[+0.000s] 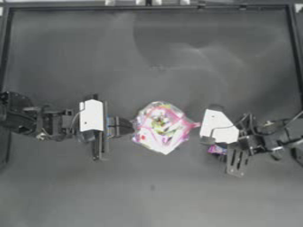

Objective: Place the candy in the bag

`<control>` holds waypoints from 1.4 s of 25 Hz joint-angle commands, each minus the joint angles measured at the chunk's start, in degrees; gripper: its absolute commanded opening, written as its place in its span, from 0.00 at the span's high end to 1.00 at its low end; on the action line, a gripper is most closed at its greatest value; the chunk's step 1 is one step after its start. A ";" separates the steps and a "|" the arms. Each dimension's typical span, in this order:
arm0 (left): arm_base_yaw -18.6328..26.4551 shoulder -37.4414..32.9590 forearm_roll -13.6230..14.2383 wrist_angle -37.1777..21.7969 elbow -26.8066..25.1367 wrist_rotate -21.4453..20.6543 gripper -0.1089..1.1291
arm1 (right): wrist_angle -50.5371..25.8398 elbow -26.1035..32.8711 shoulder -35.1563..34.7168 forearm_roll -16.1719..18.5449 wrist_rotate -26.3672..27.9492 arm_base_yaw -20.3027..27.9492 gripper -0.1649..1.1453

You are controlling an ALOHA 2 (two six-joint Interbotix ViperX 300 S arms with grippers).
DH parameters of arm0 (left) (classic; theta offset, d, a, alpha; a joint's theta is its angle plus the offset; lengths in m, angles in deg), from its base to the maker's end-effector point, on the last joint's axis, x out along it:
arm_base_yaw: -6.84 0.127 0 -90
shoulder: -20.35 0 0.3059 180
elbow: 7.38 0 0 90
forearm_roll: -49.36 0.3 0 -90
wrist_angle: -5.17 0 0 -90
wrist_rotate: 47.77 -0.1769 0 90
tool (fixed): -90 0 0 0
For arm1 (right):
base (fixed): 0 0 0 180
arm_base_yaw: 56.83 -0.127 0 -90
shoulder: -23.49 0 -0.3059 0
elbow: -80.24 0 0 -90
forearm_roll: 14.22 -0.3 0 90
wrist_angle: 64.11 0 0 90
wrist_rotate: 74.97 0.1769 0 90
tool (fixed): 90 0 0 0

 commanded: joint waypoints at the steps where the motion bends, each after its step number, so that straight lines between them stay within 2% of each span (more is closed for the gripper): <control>1: 0.00 -0.79 0.00 0.53 1.05 -0.18 0.86 | -0.88 0.53 0.62 2.64 2.55 -0.97 0.34; 4: -0.09 -0.79 0.00 0.53 0.97 -0.18 0.86 | -0.88 0.26 0.62 2.90 3.60 -1.23 0.43; 7: -0.09 -0.79 0.00 0.62 1.05 -0.18 0.86 | -1.05 0.35 0.53 2.90 3.60 -1.67 0.47; 13: -0.09 -0.79 0.00 0.53 1.14 -0.18 0.86 | -2.55 1.14 1.85 3.16 3.52 -1.85 0.48; 20: -0.09 -0.79 0.00 0.53 1.32 -0.18 0.86 | -5.19 2.37 8.26 3.52 3.43 -2.02 0.48; 26: -0.09 -0.62 0.09 0.62 1.41 -0.18 0.86 | -5.63 6.24 11.95 6.94 2.55 -2.46 0.48; 35: -0.09 -0.35 0.09 0.53 1.58 -0.18 0.86 | -5.36 12.30 10.99 14.33 2.20 -2.02 0.48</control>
